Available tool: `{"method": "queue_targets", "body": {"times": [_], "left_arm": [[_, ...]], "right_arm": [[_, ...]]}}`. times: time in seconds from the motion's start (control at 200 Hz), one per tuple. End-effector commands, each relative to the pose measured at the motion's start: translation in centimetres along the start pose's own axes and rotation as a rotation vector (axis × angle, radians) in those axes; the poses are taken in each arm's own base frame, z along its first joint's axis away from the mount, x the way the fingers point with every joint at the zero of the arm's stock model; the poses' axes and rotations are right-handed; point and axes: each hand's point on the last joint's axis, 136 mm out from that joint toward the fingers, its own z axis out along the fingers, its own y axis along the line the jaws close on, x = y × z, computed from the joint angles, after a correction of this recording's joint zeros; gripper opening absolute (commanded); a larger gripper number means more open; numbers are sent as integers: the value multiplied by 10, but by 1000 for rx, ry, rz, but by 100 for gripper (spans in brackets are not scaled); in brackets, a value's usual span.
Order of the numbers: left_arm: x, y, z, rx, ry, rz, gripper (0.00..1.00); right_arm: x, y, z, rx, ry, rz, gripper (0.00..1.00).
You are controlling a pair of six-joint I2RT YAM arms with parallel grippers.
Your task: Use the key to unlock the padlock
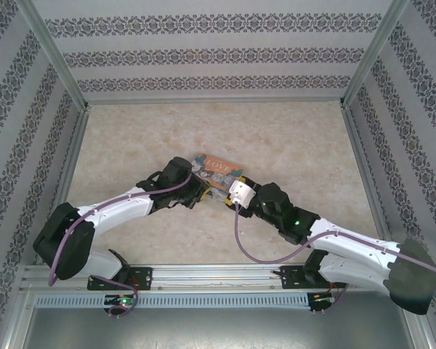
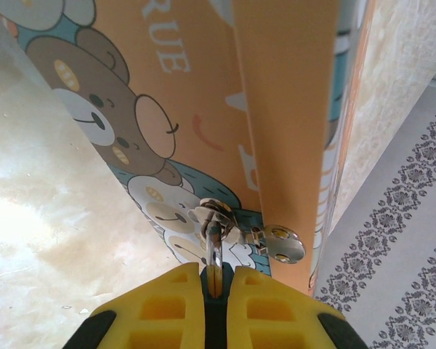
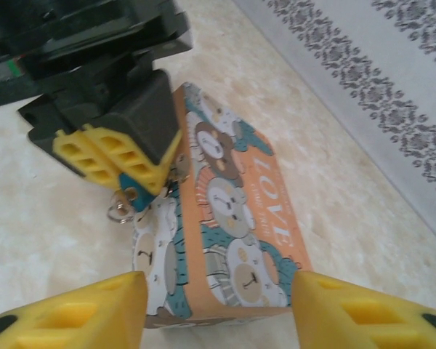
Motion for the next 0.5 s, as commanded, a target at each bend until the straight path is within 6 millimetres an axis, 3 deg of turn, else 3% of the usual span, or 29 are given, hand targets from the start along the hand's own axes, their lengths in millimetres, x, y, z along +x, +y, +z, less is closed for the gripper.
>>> {"method": "queue_targets", "body": {"times": [0.0,0.16,0.495], "left_arm": [[2,-8,-7,1,-22,-40,0],[1,-6,-6,-5,-24,-48,0],[2,-6,-5,-2,-24,-51,0]], "right_arm": [[-10,11,6,-55,-19,8,52],[-10,21,18,-93,1,12,41],[-8,35,34,-134,24,42,39]]}}
